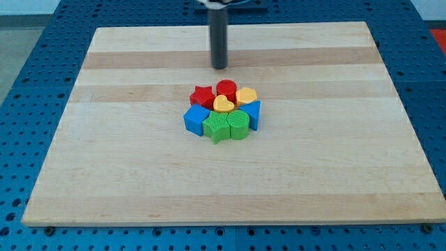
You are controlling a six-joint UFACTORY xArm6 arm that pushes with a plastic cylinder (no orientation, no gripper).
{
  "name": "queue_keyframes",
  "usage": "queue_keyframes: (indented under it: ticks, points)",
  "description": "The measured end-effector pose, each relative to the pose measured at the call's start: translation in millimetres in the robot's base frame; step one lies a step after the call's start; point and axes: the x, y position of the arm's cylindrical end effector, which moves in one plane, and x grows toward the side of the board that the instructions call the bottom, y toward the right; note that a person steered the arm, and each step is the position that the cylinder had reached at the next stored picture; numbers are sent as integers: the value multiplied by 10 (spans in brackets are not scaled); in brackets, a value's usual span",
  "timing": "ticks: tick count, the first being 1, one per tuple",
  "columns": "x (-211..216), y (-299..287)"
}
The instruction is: Move the blue cube into the red star
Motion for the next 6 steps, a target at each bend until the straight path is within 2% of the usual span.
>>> queue_keyframes:
  ticks: [2,4,5,6]
  points:
    - [637,-357]
    - [789,-645]
    - [978,-869]
    - [1375,-903]
